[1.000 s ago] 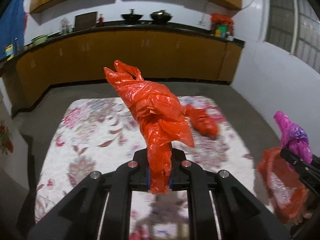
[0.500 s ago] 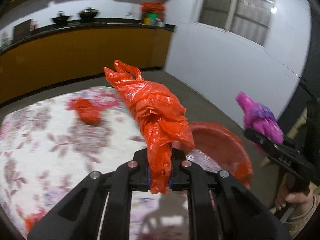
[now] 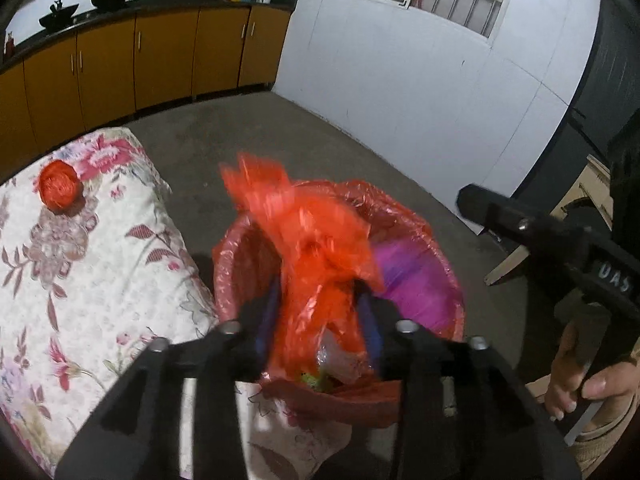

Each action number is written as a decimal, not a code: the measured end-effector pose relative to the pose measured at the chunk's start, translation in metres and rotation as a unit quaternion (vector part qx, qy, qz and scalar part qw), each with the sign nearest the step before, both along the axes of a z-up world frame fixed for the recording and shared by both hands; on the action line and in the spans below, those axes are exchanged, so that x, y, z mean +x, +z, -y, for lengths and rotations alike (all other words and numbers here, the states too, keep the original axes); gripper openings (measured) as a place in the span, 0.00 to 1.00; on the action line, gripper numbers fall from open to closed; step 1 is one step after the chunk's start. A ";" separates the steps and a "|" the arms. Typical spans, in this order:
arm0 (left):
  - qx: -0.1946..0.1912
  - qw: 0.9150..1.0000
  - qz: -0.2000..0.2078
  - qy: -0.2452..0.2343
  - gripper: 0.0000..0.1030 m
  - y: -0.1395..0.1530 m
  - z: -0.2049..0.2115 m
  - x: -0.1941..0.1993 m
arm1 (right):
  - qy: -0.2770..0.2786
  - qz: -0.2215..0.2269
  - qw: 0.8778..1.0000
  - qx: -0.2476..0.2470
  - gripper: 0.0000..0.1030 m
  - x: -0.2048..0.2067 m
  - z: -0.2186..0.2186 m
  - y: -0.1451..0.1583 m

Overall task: Collect trash
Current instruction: 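Open both grippers to drop the bags into the red basket, then grasp an orange bag with the left gripper on the bed, then grasp another orange bag with the right gripper while the left holds its bag, then carry both orange bags over the red basket and open both grippers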

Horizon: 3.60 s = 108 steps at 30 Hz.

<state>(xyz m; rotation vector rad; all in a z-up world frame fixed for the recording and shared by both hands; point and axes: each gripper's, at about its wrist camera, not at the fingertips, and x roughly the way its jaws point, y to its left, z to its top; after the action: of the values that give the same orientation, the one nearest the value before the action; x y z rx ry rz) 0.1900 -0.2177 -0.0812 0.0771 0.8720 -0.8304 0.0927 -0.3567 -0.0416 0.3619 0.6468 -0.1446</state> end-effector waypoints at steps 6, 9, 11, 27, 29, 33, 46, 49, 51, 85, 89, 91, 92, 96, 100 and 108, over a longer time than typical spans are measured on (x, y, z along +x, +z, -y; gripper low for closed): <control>0.011 1.000 -0.014 0.008 0.50 -0.009 -0.007 0.007 | -0.014 0.002 1.000 -0.001 0.67 -0.006 0.004 0.000; 0.016 1.000 -0.003 0.026 0.55 -0.005 -0.023 0.008 | -0.015 0.003 1.000 -0.011 0.69 -0.008 0.003 0.002; 0.021 0.998 0.012 0.051 0.61 0.001 -0.040 0.006 | -0.011 0.005 1.000 -0.021 0.69 -0.007 -0.002 0.003; 0.132 0.917 0.089 0.366 0.74 -0.005 -0.289 -0.042 | 0.112 0.013 0.991 -0.067 0.87 0.030 -0.114 -0.002; 0.132 0.911 0.064 0.385 0.74 -0.015 -0.311 -0.047 | 0.132 0.010 0.989 -0.067 0.87 0.034 -0.132 -0.005; 0.128 0.908 0.019 0.398 0.74 -0.040 -0.331 -0.050 | 0.167 0.003 0.983 -0.077 0.87 0.042 -0.164 -0.010; 0.089 0.918 -0.025 0.385 0.24 -0.062 -0.335 -0.013 | 0.200 0.003 0.975 -0.094 0.87 0.078 -0.205 -0.011; 0.083 0.919 -0.015 0.386 0.22 -0.055 -0.338 0.004 | 0.203 0.006 0.975 -0.095 0.87 0.094 -0.210 -0.013; 0.077 0.918 -0.008 0.388 0.22 -0.049 -0.341 0.019 | 0.205 0.007 0.974 -0.093 0.87 0.106 -0.213 -0.015; 0.065 0.921 0.040 0.381 0.22 -0.009 -0.328 0.110 | 0.195 -0.078 0.974 -0.080 0.39 0.284 -0.229 -0.070; 0.057 0.930 0.051 0.359 0.22 0.004 -0.304 0.097 | 0.179 -0.055 0.979 -0.080 0.39 0.234 -0.202 -0.042; 0.050 0.936 0.054 0.345 0.22 0.011 -0.290 0.090 | 0.167 -0.045 0.981 -0.085 0.39 0.206 -0.188 -0.029; 0.047 0.939 0.056 0.336 0.22 0.015 -0.281 0.086 | 0.161 -0.042 0.982 -0.084 0.39 0.195 -0.181 -0.024; 0.038 0.950 0.068 0.301 0.22 0.032 -0.244 0.068 | 0.123 -0.027 0.988 -0.088 0.39 0.144 -0.152 -0.001; 0.031 0.961 0.082 0.264 0.22 0.049 -0.206 0.047 | 0.085 -0.013 0.993 -0.087 0.39 0.104 -0.123 0.018; 0.007 0.978 0.085 0.190 0.22 0.068 -0.129 0.010 | 0.018 0.010 0.997 -0.068 0.39 0.039 -0.067 0.040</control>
<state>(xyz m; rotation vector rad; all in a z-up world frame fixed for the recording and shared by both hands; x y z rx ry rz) 0.1997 -0.0891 -0.0134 -0.0070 0.7024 -0.4512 0.1315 -0.2895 -0.0012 0.2204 0.6194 -0.1500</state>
